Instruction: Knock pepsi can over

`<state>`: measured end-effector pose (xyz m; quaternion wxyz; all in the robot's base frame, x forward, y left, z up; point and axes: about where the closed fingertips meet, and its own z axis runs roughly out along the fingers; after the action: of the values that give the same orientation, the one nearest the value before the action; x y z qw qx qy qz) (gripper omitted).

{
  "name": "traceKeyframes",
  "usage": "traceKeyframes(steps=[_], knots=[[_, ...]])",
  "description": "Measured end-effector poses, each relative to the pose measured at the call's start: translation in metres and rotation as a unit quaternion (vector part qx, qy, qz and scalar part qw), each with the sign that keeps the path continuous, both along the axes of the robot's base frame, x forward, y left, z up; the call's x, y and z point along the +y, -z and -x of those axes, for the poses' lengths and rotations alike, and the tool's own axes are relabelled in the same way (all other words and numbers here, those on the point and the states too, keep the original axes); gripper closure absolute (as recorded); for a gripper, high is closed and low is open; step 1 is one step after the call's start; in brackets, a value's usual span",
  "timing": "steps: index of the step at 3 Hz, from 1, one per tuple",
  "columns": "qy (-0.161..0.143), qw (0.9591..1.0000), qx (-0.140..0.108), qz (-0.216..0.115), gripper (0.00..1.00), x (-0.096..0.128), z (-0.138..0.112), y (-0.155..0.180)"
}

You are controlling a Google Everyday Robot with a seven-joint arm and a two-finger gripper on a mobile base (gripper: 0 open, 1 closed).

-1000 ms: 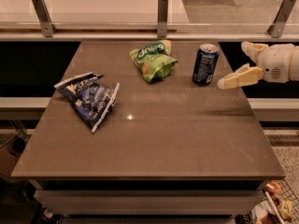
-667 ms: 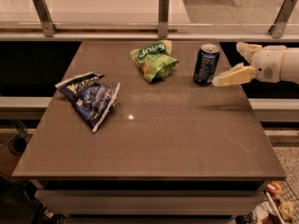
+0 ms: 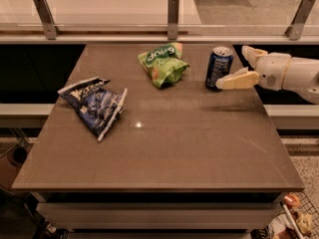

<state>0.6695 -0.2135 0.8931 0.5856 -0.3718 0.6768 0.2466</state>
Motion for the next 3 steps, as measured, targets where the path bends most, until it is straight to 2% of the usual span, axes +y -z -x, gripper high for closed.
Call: traceKeyframes(steps=[3], knots=[[0.000,0.9984,-0.015,-0.054,0.00,0.007,-0.009,0.013]])
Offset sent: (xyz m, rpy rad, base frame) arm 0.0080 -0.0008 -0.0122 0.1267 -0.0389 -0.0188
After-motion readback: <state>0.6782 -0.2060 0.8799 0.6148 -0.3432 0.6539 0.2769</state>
